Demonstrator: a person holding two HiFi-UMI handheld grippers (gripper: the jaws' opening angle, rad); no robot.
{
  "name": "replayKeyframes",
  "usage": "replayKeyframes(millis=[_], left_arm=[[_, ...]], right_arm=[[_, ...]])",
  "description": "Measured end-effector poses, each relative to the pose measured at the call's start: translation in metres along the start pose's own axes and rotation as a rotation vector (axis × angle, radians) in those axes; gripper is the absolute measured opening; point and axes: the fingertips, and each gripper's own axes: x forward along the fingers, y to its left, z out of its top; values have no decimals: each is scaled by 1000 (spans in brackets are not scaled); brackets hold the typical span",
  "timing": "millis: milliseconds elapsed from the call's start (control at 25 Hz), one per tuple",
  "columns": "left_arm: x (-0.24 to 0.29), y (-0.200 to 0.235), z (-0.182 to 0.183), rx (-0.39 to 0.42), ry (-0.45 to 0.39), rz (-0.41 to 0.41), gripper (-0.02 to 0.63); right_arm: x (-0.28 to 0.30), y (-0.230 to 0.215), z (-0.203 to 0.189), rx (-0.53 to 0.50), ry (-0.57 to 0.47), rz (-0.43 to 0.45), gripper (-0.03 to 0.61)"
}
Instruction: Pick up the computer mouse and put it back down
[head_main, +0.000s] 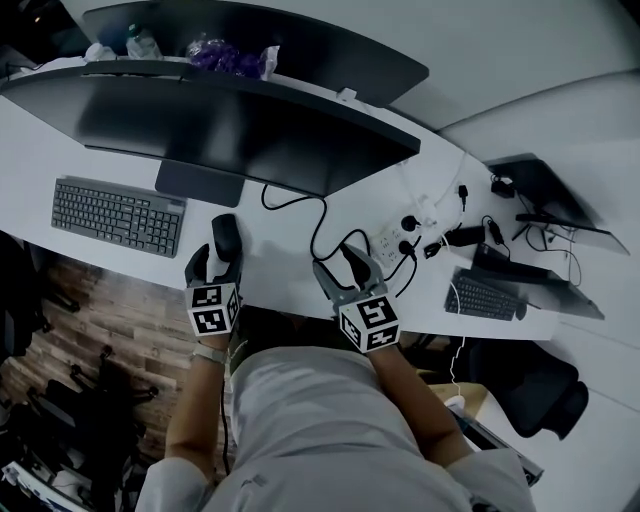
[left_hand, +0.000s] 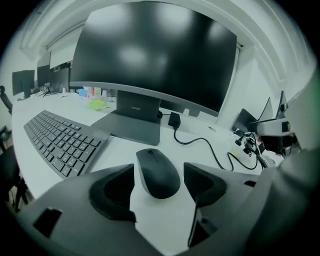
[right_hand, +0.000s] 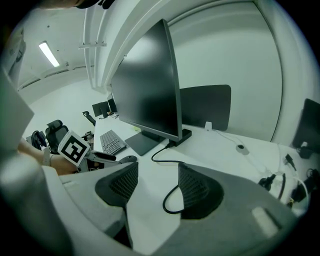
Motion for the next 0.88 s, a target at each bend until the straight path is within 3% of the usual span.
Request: replayKeyframes(millis=[360,640,880], left_arm=[[22,-2,-4,-13,-5,108,318],[35,3,-10,-40,-3,173,318],[36,9,-11,-16,4,233,301]], right_arm=[[-12,-29,-18,12,26,-6,249],[-17,-50,-24,16,31,-13,249],[-17,-55,-27,5,42,-8,249]])
